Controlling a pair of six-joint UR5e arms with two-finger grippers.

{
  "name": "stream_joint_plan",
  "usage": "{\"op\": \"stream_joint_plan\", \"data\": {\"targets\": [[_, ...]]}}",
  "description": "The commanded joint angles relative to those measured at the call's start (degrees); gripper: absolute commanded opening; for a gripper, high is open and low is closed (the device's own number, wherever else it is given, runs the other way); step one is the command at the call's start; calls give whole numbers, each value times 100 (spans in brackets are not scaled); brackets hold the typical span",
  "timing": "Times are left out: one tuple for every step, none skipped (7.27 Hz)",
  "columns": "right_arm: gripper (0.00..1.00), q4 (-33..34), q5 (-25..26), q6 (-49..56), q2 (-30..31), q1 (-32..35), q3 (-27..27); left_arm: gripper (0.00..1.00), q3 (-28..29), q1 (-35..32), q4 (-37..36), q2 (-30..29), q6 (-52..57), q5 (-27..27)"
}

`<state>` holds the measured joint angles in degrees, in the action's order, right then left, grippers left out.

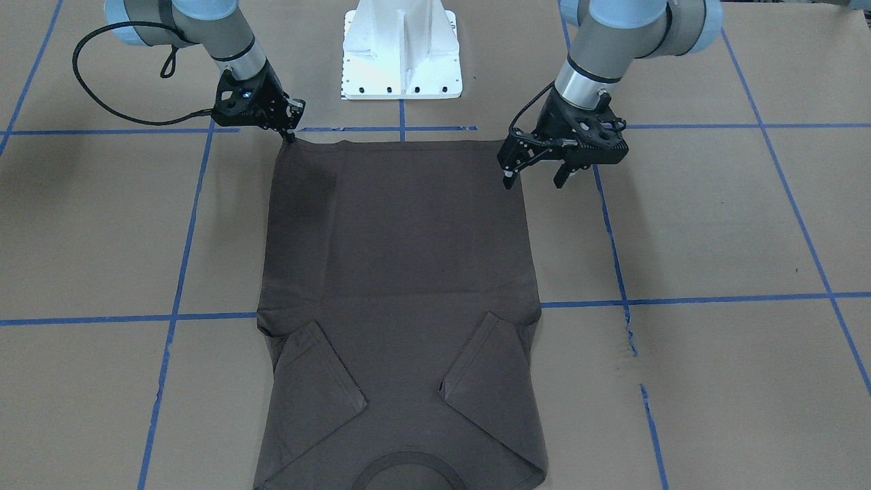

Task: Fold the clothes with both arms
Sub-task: 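Move both grippers to the hem corners nearest the robot, then grasp both hem corners with the left and right grippers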

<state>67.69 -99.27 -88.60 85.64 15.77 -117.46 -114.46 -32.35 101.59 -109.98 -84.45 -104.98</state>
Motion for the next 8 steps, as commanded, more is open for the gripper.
{"op": "stream_joint_plan", "data": {"targets": [[0,-10,-49,0,-3,92,-110,100,-155,1243,-25,405,-1534,913],[0,-10,-92,0,-21,102,-163,100,-155,1501,-69,563,-1801,1092],[0,-19,-93,0,-38,102,-190,100,-103,1834,-330,609,-2021,1398],[0,-19,-93,0,-47,102,-172,100,-102,1898,-368,609,-2067,1436],[0,-19,-93,0,-47,102,-172,99,-85,2003,-368,653,-2137,1445],[0,-19,-102,0,-47,110,-172,98,-24,2057,-368,662,-2190,1437],[0,-27,-110,0,-56,128,-172,97,11,2083,-368,653,-2190,1437],[0,-36,-111,9,-47,137,-172,96,64,2084,-368,662,-2173,1445]]}}
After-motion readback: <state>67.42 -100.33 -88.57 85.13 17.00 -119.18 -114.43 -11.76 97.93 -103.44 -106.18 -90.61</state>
